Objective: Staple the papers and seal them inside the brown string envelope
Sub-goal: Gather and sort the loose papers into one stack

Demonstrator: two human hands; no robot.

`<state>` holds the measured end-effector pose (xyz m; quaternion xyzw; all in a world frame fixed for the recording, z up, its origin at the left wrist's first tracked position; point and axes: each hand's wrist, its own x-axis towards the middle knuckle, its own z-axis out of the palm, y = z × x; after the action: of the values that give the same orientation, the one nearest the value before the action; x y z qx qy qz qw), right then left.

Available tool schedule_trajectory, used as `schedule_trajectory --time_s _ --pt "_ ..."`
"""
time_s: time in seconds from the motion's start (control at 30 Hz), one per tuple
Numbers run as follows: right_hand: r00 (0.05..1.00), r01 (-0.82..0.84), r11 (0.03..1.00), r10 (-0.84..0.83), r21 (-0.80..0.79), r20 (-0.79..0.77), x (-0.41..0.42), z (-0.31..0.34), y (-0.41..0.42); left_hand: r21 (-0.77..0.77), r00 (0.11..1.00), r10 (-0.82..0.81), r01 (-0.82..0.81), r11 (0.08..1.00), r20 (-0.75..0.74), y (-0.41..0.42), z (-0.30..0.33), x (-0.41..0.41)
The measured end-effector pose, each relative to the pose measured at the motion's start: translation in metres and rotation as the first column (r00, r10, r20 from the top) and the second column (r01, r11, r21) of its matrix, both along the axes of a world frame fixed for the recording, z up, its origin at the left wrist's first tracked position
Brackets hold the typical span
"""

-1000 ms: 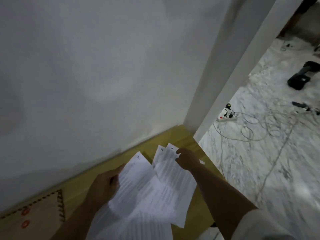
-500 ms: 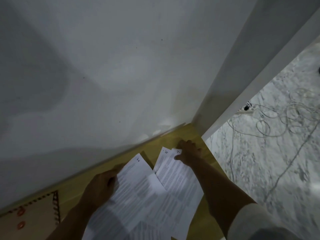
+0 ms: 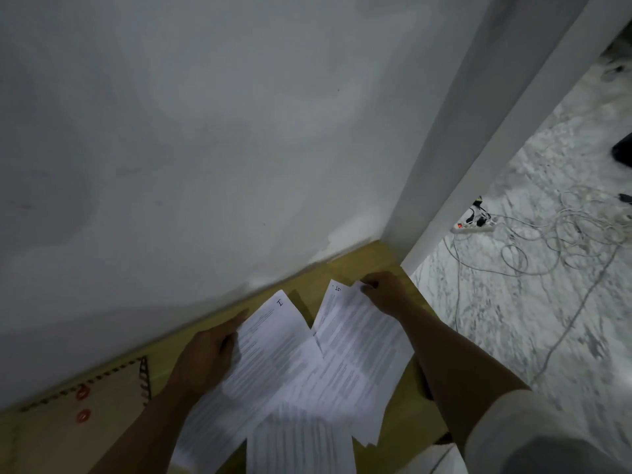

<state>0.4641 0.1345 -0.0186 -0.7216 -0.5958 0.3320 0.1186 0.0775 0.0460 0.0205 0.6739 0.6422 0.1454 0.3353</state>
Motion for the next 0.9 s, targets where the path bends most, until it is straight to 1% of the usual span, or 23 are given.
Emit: schedule_trajectory --time_s 0.07,0.17,0.23,0.3,0.47,0.6,0.67,0.73,0.9 --pt "0.999 0.010 0.999 -0.009 0.040 -0.043 0.000 0.026 -0.013 0.034 1.000 -0.025 0.025 0.999 -0.001 -0.012 0.009 -0.010" --pt "0.997 0.016 0.991 -0.006 0.130 -0.072 -0.006 0.066 -0.039 0.126 0.998 -0.052 0.058 0.990 -0.048 -0.033 0.035 -0.021" --pt "0.996 0.003 0.987 0.011 0.160 -0.085 -0.014 0.095 -0.051 0.170 0.998 -0.060 0.065 0.983 -0.037 -0.041 0.047 -0.029" --pt "0.994 0.006 0.976 0.018 0.218 -0.105 -0.031 0.137 -0.076 0.226 0.997 -0.074 0.072 0.971 0.002 -0.060 0.073 -0.041" --pt "0.981 0.013 0.919 0.065 0.393 -0.183 -0.082 0.239 -0.121 0.433 0.987 -0.148 0.107 0.895 0.064 -0.105 0.153 -0.062" --pt "0.958 0.008 0.877 0.132 0.481 -0.256 -0.127 0.301 -0.155 0.522 0.983 -0.165 0.103 0.847 0.074 -0.134 0.201 -0.077" --pt "0.935 0.003 0.872 0.171 0.489 -0.310 -0.151 0.322 -0.172 0.567 0.984 -0.159 0.088 0.819 0.077 -0.145 0.218 -0.083" --pt "0.902 -0.015 0.886 0.212 0.463 -0.376 -0.172 0.337 -0.187 0.591 0.985 -0.144 0.061 0.804 0.094 -0.154 0.231 -0.087" --pt "0.812 -0.121 0.948 0.264 0.293 -0.520 -0.210 0.358 -0.211 0.592 0.991 -0.080 0.001 0.806 0.107 -0.174 0.250 -0.095"
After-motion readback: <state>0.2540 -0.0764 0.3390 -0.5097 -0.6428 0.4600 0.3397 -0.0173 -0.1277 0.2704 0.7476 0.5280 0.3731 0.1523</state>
